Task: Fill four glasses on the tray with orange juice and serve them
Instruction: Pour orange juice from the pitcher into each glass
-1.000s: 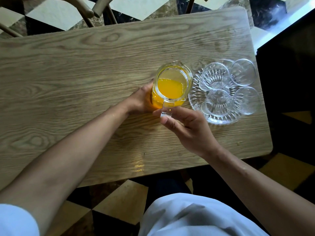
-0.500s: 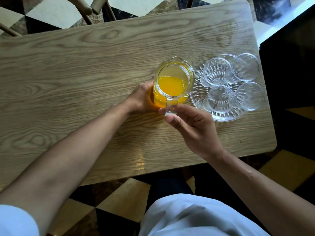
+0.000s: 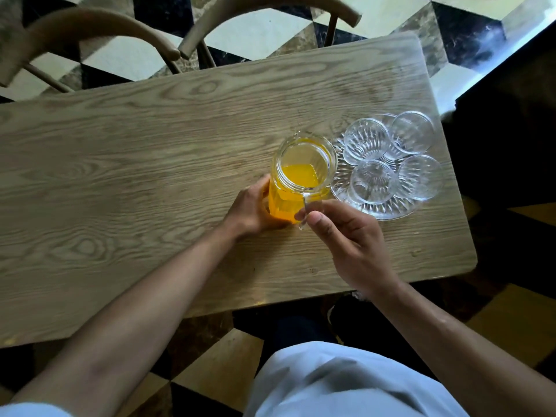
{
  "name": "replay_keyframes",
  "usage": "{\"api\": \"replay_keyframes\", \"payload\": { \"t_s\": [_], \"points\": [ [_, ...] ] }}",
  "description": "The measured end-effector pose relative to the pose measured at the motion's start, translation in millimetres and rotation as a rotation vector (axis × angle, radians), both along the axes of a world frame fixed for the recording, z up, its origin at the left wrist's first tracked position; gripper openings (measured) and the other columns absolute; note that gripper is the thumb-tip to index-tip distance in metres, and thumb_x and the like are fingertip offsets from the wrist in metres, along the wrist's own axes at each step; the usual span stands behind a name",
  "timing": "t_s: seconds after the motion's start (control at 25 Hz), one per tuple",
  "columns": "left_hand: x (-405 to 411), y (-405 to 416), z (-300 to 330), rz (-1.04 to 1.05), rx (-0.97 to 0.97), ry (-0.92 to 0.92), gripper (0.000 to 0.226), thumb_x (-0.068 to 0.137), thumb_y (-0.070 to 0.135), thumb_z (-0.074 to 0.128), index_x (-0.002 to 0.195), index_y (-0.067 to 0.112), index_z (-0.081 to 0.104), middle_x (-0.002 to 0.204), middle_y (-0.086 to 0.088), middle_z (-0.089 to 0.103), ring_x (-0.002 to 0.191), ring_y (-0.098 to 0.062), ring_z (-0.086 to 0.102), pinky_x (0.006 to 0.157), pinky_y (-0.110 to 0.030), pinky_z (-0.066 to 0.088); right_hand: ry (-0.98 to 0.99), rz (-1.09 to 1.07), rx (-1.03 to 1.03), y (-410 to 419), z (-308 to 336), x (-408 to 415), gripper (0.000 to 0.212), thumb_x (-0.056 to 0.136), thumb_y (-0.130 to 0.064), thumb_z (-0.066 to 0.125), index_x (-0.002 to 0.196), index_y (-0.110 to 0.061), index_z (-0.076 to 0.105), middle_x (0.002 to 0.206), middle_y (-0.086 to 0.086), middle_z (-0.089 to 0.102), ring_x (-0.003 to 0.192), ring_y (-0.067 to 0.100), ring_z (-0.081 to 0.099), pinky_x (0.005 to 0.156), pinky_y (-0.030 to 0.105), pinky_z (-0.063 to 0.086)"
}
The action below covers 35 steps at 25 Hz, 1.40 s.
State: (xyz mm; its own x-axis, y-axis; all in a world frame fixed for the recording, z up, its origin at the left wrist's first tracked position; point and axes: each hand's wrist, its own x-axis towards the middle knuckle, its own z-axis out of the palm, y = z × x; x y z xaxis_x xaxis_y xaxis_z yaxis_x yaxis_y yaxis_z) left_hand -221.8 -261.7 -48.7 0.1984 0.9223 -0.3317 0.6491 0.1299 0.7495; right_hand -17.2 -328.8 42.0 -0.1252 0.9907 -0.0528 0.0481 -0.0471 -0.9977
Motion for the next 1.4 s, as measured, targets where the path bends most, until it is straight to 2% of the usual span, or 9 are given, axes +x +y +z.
{"api": "replay_keyframes", "payload": {
  "t_s": [0.08,0.2,0.28,0.4,0.6,0.84,1.08,1.24,1.4],
  "points": [
    [8.2,-15.0,2.9,0.036,-0.018,0.024,0.076,0.058,0.029,0.103,0.124,0.020,0.066,0.106,0.008,0.075,0.094,-0.010,0.073,0.081,-0.030,0.060,-0.002,0.024,0.021,-5.3,6.6,10.7,0.027,0.098,-0.024,0.062,0.097,0.001,0.074,0.089,0.015,0.074,0.083,0.034,0.069,0.075,0.049,0.054],
    [29.7,-38.2,11.1,0.109,-0.050,0.025,0.075,0.057,0.029,0.103,0.122,0.022,0.068,0.102,0.017,0.073,0.089,0.003,0.070,0.075,-0.012,0.055,-0.020,0.049,0.052,-13.3,17.5,32.7,0.031,0.098,-0.031,0.063,0.094,-0.003,0.074,0.085,0.017,0.073,0.080,0.040,0.068,0.071,0.056,0.052],
    [48.3,-54.5,15.9,0.144,-0.077,-0.014,0.078,0.055,0.027,0.103,0.124,0.022,0.067,0.109,0.013,0.075,0.096,0.002,0.072,0.081,-0.016,0.056,-0.031,0.057,0.072,-18.8,26.4,48.1,0.031,0.099,-0.035,0.063,0.089,-0.007,0.073,0.080,0.017,0.071,0.076,0.043,0.067,0.067,0.058,0.051],
    [80.2,-79.4,21.6,0.187,-0.114,-0.069,0.085,0.054,0.027,0.104,0.128,0.022,0.064,0.116,0.010,0.075,0.101,0.001,0.071,0.084,-0.018,0.056,-0.081,0.073,0.122,-30.0,37.7,72.8,0.029,0.099,-0.035,0.061,0.086,-0.012,0.071,0.077,0.014,0.070,0.073,0.039,0.068,0.064,0.055,0.051],
    [132.1,-111.8,23.1,0.221,-0.188,-0.110,0.093,0.044,0.046,0.100,0.127,0.028,0.064,0.115,0.011,0.078,0.103,-0.002,0.074,0.090,-0.035,0.063,-0.171,0.077,0.158,-48.6,44.8,122.3,0.037,0.099,-0.034,0.062,0.083,-0.001,0.070,0.070,0.014,0.067,0.064,0.034,0.064,0.058,0.051,0.049],
    [185.1,-129.9,25.7,0.186,-0.273,-0.153,0.089,0.051,0.026,0.105,0.129,0.024,0.062,0.117,0.006,0.076,0.104,-0.009,0.074,0.091,-0.032,0.062,-0.205,0.014,0.158,-59.1,49.6,165.4,0.038,0.100,-0.033,0.057,0.079,-0.005,0.072,0.071,0.006,0.072,0.066,0.024,0.069,0.060,0.048,0.053],
    [233.3,-140.3,19.1,0.200,-0.297,-0.165,0.099,0.039,0.049,0.099,0.128,0.028,0.060,0.119,0.008,0.075,0.108,-0.010,0.073,0.093,-0.039,0.063,-0.193,-0.022,0.096,-66.6,46.9,203.1,0.042,0.099,-0.039,0.054,0.082,-0.005,0.071,0.072,0.005,0.071,0.067,0.023,0.069,0.061,0.049,0.054],
    [257.8,-143.7,14.7,0.200,-0.295,-0.167,0.098,0.041,0.049,0.099,0.129,0.028,0.058,0.121,0.008,0.074,0.111,-0.011,0.072,0.094,-0.037,0.062,-0.167,-0.022,0.073,-67.9,42.8,221.8,0.040,0.098,-0.038,0.054,0.082,-0.005,0.071,0.071,0.006,0.071,0.066,0.024,0.068,0.060,0.048,0.054],
    [272.1,-144.9,14.0,0.208,-0.272,-0.179,0.095,0.052,0.036,0.103,0.134,0.027,0.056,0.125,0.007,0.072,0.113,-0.010,0.071,0.096,-0.038,0.061,-0.124,-0.003,0.032,-71.5,38.6,237.2,0.038,0.097,-0.039,0.054,0.086,-0.007,0.071,0.073,0.005,0.071,0.068,0.021,0.067,0.062,0.040,0.053]
  ]
}}
